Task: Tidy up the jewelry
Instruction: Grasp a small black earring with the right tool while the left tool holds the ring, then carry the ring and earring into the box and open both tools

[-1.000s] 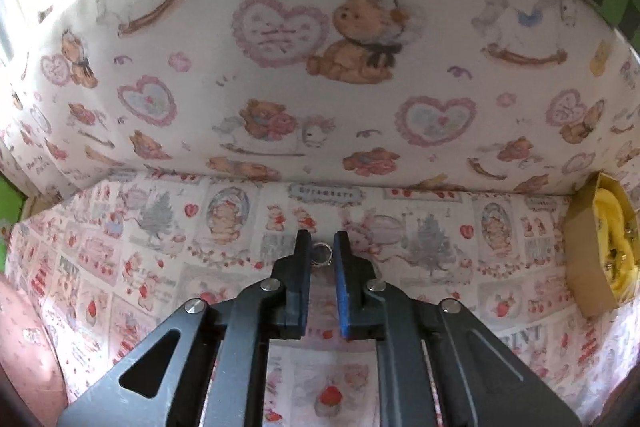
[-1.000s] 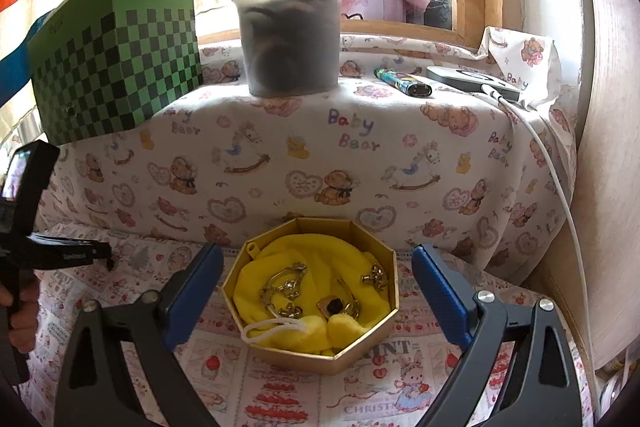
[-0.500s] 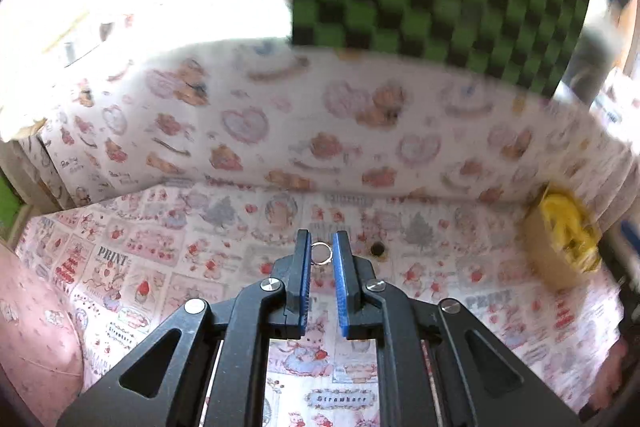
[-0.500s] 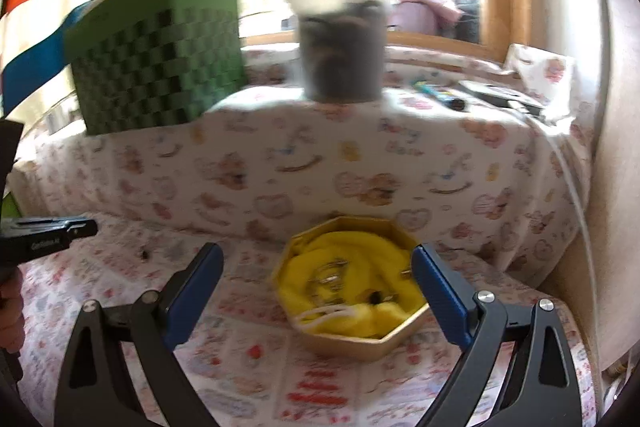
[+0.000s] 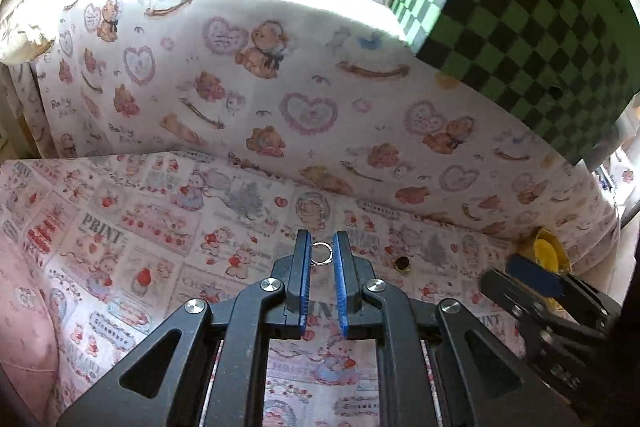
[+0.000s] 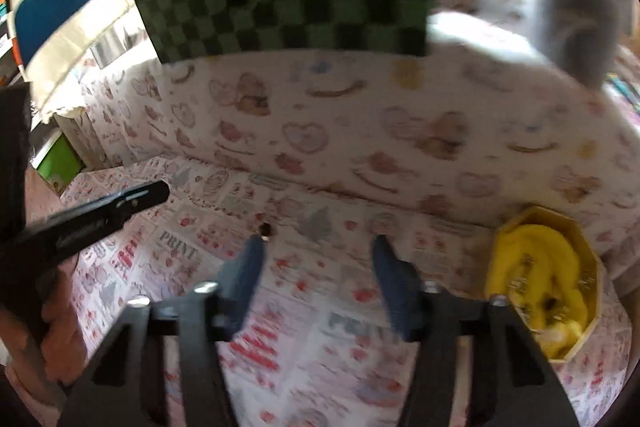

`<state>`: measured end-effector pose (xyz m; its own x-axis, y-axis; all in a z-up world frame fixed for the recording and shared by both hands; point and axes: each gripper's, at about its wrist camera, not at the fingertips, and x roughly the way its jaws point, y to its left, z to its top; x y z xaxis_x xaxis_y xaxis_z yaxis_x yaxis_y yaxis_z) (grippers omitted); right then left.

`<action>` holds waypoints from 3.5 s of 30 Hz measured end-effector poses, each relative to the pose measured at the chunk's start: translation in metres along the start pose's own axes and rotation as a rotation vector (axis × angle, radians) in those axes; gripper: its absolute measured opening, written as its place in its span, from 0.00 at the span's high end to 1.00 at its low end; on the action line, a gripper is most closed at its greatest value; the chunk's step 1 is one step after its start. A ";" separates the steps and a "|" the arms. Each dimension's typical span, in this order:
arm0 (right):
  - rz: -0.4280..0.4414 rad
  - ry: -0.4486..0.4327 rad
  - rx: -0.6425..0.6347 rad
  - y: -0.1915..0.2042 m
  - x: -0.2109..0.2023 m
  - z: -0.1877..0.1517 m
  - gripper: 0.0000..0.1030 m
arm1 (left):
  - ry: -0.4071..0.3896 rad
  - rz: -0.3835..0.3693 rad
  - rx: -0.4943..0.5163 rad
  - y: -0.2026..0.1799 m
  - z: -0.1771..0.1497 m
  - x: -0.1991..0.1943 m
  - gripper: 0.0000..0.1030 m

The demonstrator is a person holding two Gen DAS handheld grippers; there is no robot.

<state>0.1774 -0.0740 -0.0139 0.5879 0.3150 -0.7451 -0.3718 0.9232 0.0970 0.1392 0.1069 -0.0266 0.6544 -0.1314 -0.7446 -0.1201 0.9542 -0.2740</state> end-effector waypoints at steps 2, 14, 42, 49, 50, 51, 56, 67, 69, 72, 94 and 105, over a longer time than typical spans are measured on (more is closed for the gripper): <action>-0.009 0.009 -0.008 0.010 0.012 0.003 0.65 | -0.015 0.028 0.008 0.001 0.001 0.000 0.90; -0.012 0.068 -0.050 0.039 0.058 0.004 0.85 | -0.010 0.061 0.008 0.017 0.009 0.001 0.90; -0.008 0.049 0.061 -0.012 0.006 -0.021 0.84 | -0.037 0.098 0.067 -0.002 0.003 -0.005 0.90; -0.070 0.079 -0.008 0.019 0.040 -0.002 0.84 | -0.021 0.100 0.044 0.010 0.006 0.002 0.90; -0.077 0.086 -0.024 0.023 0.044 -0.001 0.84 | -0.022 0.102 0.043 0.011 0.006 0.002 0.90; -0.086 0.093 -0.036 0.027 0.049 0.000 0.85 | -0.023 0.101 0.040 0.012 0.007 0.001 0.90; -0.121 0.088 -0.071 0.036 0.058 -0.008 0.94 | -0.043 0.100 0.033 0.017 0.010 -0.006 0.90; -0.023 -0.017 -0.077 0.013 -0.015 -0.041 0.94 | -0.075 0.078 0.106 -0.007 0.002 -0.015 0.90; -0.013 -0.036 -0.076 0.007 -0.029 -0.051 0.94 | -0.083 0.074 0.128 -0.014 0.001 -0.015 0.90; -0.032 -0.060 -0.089 -0.001 -0.046 -0.067 0.94 | -0.066 0.022 0.152 -0.023 -0.003 -0.012 0.90; -0.119 -0.320 0.015 -0.090 -0.101 -0.087 0.93 | -0.170 0.069 0.301 -0.083 -0.039 -0.012 0.90; 0.160 -0.326 0.371 -0.193 -0.118 -0.082 0.93 | -0.148 0.013 0.407 -0.165 -0.039 -0.028 0.90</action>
<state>0.1205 -0.3075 0.0013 0.7601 0.4559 -0.4630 -0.2302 0.8553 0.4642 0.1111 -0.0572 0.0155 0.7583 -0.1071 -0.6431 0.1557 0.9876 0.0192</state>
